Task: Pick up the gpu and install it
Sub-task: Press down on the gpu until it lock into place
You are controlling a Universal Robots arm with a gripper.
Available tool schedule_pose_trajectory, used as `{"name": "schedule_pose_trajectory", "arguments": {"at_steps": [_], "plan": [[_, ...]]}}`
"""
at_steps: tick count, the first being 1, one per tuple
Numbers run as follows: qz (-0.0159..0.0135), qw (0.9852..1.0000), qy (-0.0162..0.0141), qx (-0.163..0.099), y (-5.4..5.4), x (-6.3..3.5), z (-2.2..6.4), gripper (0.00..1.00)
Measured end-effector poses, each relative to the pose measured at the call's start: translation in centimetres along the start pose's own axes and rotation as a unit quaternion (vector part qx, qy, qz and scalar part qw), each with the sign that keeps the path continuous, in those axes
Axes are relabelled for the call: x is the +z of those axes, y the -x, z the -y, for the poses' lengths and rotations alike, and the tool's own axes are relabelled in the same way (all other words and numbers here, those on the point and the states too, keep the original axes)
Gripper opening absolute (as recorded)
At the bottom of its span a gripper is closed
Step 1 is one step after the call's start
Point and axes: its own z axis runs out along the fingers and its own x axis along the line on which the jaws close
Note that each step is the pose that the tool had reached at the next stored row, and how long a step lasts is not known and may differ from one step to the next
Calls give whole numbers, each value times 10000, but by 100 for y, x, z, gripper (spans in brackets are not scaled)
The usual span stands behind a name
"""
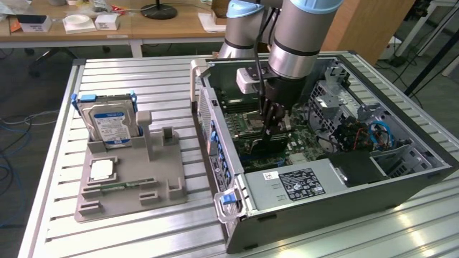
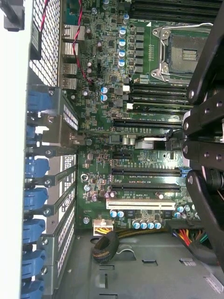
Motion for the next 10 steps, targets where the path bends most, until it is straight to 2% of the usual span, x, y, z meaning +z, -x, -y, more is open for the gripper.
{"name": "schedule_pose_trajectory", "arguments": {"at_steps": [5,10], "plan": [[0,10000,0,0,1,25,-75,11],[0,10000,0,0,2,70,-79,11]]}}
